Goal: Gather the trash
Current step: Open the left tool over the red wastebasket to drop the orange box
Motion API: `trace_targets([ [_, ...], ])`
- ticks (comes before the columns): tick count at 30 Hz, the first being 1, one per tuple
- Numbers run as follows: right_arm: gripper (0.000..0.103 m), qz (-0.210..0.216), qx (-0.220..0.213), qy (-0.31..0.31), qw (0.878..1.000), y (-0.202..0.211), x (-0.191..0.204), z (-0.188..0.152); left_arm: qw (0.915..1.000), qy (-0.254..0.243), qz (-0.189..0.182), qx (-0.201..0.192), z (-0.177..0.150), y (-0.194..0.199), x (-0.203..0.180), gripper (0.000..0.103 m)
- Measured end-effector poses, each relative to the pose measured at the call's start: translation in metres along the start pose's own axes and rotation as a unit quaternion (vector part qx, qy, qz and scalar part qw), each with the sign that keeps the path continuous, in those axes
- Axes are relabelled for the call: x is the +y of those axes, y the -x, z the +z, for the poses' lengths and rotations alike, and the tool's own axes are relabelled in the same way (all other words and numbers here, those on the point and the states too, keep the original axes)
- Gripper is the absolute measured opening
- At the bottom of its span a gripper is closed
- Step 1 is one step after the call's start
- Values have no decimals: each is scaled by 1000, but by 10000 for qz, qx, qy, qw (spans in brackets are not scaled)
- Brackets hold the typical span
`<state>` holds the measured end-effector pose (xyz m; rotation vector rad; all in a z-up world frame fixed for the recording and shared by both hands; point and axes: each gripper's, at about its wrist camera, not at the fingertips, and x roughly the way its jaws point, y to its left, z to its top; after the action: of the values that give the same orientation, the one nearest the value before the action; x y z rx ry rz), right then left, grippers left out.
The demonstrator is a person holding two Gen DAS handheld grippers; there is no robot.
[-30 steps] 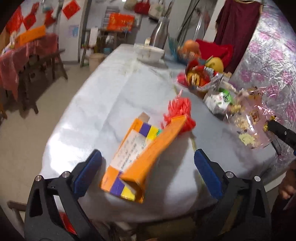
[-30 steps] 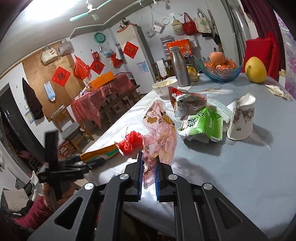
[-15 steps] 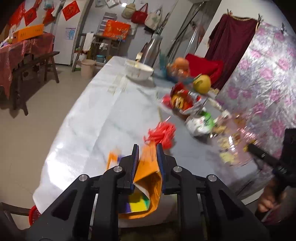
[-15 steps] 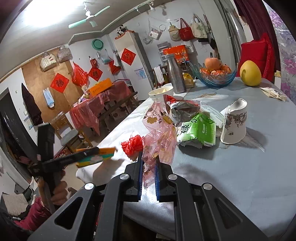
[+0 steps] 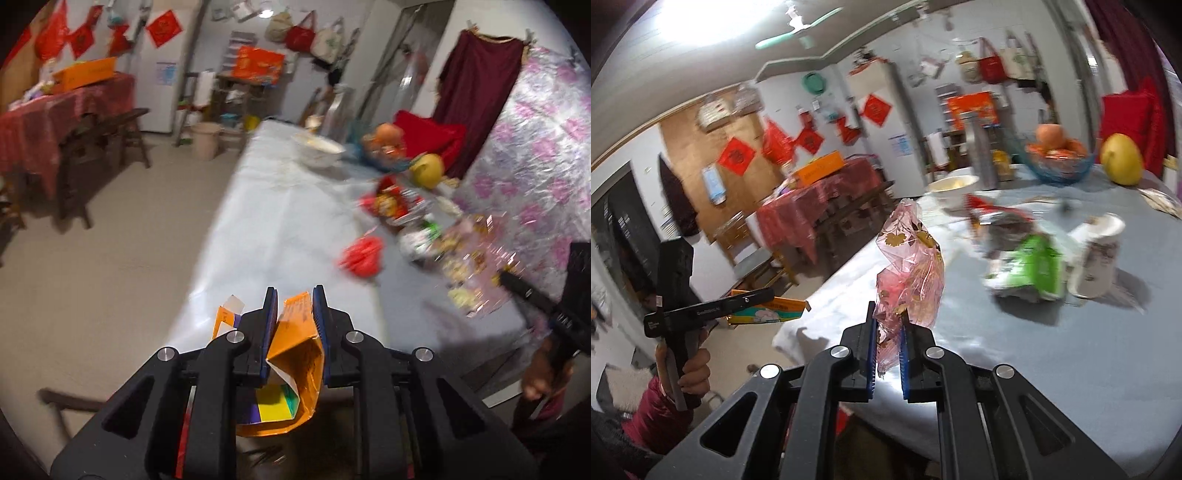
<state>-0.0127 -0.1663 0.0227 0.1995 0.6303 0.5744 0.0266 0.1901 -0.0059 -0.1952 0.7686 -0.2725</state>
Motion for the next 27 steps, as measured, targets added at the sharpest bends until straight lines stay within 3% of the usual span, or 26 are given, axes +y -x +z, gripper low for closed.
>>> trace_targets([
  [5, 11, 578, 420, 189, 9973, -30, 40, 1, 9963, 400, 583, 484, -40, 8, 57, 20],
  [12, 11, 1061, 1161, 621, 9856, -83, 113, -13, 9828, 1200, 749, 1184, -111, -17, 135, 20],
  [14, 11, 1149, 1351, 723, 9815, -95, 128, -19, 9755, 1453, 786, 1455, -129, -31, 154, 27],
  [16, 11, 1238, 1577, 847, 9760, -110, 146, -26, 9671, 1746, 720, 1706, -142, -42, 171, 48],
  [18, 11, 1310, 1804, 950, 9702, -125, 161, -33, 9641, 1943, 671, 1681, -146, -40, 184, 59],
  [21, 11, 1436, 2169, 1120, 9591, -150, 183, -46, 9634, 1981, 1033, 1483, -140, -26, 193, 86],
  [27, 11, 1743, 3014, 1317, 9281, -212, 229, -82, 9533, 2416, 1521, 984, -127, 17, 228, 95],
])
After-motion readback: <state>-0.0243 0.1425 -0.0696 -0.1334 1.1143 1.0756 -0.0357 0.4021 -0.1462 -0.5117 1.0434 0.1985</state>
